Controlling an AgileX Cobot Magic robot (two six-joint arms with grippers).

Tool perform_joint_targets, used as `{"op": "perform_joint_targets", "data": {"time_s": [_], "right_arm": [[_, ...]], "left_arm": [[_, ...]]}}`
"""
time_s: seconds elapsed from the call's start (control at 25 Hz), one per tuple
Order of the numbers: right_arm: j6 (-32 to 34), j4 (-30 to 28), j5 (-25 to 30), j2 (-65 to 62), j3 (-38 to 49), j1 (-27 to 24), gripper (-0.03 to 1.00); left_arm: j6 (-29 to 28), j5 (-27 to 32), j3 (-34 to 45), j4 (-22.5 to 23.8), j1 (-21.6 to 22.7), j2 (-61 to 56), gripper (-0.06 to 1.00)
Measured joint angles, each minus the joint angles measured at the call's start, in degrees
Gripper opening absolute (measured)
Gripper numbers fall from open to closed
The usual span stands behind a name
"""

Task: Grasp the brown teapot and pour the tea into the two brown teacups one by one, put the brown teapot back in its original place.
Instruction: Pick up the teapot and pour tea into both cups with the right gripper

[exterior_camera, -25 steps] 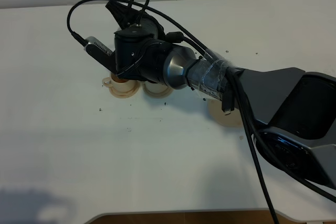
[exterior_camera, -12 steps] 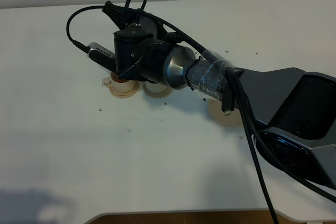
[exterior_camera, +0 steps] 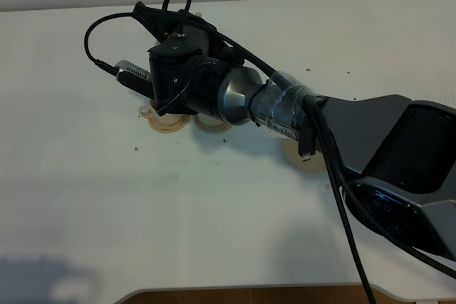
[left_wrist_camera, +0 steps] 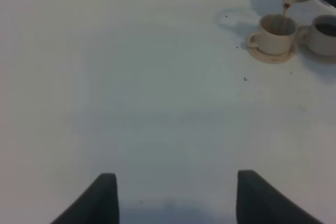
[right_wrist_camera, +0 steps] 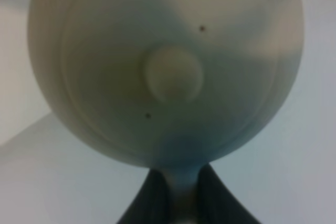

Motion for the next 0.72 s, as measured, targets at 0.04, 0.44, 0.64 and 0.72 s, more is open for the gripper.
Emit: {"op": "perform_joint_targets", "data": {"time_s": [0.04, 0.44, 0.64, 0.72], "right_arm": [[0.0, -0.19, 0.0, 0.0, 0.0, 0.0, 0.12], [-0.26, -2.54, 0.06, 0.0, 0.0, 0.0, 0.12], [-0.82, -3.76, -0.06, 0.0, 0.0, 0.45, 0.12], [-0.88, -3.86, -0.26, 0.0, 0.0, 0.49, 0.12]], "left_arm": [[0.0, 0.0, 0.0, 0.0, 0.0, 0.0, 0.5], [0.0, 0.0, 0.0, 0.0, 0.0, 0.0, 0.5], [0.0, 0.0, 0.0, 0.0, 0.0, 0.0, 0.5], [0.0, 0.0, 0.0, 0.0, 0.0, 0.0, 0.5]]}}
